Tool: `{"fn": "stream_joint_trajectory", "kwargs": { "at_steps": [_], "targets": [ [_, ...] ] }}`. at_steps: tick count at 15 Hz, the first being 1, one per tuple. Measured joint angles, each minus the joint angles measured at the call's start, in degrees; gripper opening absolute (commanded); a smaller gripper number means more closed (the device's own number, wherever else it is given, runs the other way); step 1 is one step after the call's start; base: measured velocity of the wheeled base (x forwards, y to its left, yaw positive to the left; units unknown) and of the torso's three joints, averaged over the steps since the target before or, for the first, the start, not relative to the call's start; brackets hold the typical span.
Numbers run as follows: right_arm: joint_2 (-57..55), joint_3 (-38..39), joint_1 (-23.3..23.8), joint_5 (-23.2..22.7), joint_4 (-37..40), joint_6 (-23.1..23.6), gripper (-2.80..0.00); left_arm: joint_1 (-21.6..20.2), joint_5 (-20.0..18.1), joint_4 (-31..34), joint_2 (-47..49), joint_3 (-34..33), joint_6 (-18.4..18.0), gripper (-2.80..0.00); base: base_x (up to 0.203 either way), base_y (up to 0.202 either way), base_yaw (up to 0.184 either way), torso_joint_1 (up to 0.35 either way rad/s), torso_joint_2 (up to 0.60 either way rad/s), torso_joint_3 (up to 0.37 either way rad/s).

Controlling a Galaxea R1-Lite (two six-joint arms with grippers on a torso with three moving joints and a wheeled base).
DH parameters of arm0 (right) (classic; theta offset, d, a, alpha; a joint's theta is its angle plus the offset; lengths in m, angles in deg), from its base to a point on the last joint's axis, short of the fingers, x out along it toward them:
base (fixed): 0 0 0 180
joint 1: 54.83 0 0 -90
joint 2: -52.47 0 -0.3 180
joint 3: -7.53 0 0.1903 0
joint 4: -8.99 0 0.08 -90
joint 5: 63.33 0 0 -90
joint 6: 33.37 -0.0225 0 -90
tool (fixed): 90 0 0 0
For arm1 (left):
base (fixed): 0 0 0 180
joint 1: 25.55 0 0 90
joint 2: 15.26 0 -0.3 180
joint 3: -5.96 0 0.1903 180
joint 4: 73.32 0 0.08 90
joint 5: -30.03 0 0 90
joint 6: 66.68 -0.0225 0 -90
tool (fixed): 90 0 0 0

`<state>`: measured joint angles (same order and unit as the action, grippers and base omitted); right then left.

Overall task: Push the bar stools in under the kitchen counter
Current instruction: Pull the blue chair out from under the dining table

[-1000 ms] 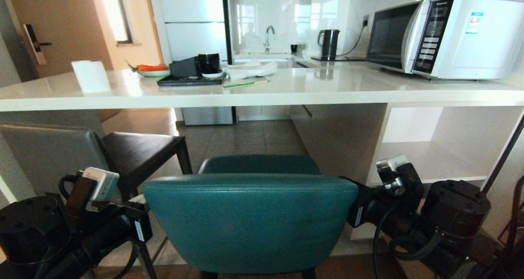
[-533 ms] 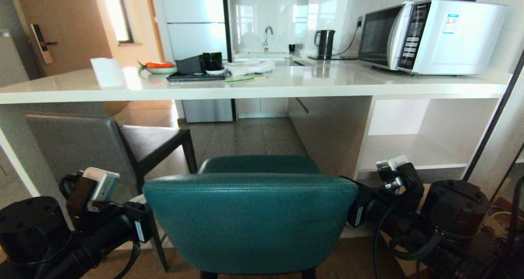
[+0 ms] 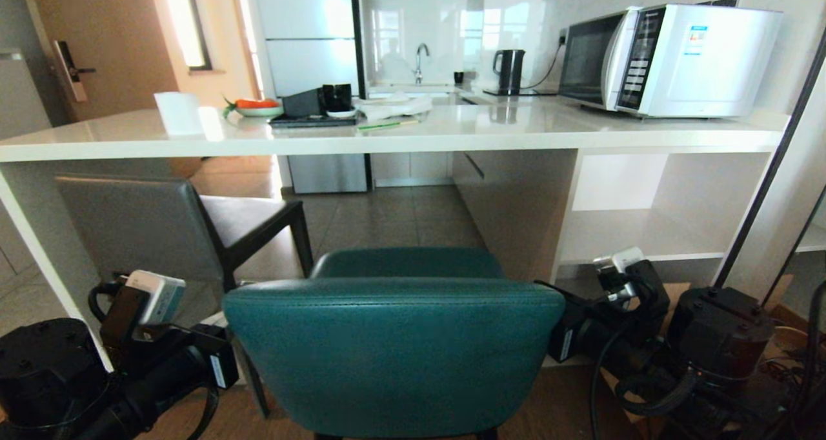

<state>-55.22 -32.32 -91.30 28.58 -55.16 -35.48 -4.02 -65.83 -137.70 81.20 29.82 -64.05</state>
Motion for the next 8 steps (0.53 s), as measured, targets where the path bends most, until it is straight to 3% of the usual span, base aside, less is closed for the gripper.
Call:
{"fn": "stream_joint_trajectory", "kwargs": {
  "at_steps": [8],
  "targets": [
    [0.73, 1.85, -0.28, 0.7, 0.05, -0.33, -2.8, 0.85, 3.42, 0.45, -0.11, -0.5, 0.48, -2.8, 0.0, 0.0, 0.0, 0.0, 0.0, 0.0]
  ]
}}
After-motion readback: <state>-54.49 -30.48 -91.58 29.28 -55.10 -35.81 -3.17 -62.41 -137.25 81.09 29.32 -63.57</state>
